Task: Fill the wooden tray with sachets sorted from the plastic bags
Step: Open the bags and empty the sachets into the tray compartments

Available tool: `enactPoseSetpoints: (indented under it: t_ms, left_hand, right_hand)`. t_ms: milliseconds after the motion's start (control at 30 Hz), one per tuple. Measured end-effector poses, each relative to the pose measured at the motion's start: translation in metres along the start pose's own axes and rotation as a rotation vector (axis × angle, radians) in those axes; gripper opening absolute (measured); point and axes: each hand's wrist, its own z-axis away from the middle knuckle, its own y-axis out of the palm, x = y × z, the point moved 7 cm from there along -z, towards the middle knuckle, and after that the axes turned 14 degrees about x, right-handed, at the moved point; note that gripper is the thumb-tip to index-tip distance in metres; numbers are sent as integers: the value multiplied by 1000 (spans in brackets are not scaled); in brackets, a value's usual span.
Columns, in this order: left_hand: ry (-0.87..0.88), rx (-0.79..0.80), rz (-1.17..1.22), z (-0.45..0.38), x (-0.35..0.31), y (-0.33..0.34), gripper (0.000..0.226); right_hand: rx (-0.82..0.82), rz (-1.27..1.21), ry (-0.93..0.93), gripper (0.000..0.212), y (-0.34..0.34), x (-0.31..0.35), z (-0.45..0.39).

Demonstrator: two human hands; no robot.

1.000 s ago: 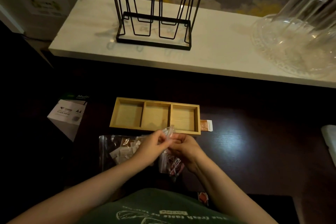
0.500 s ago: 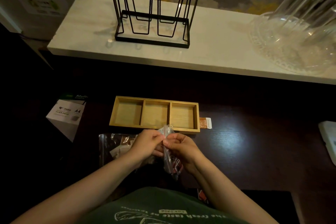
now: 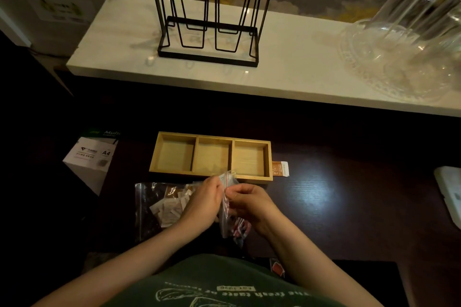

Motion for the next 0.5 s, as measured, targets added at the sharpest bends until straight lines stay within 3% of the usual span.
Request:
enactPoseSetpoints:
  t_ms: [100,200,400,500]
  left_hand:
    - [-8,19,137,2,1,2,23]
    - [-12,-4,20,2,-2,3,23]
    - [-1,-86,-15,1,2,-3,32]
    - [-4,-10,92,0,6,5,30]
  right_hand:
    - [-78,186,-69,10,1,8,0]
    - [-182,496,-166,11,4,16,-3]
    - [-187,321,-144,6,-6,12,-1]
    - [-246,419,-242,7,-11,24,4]
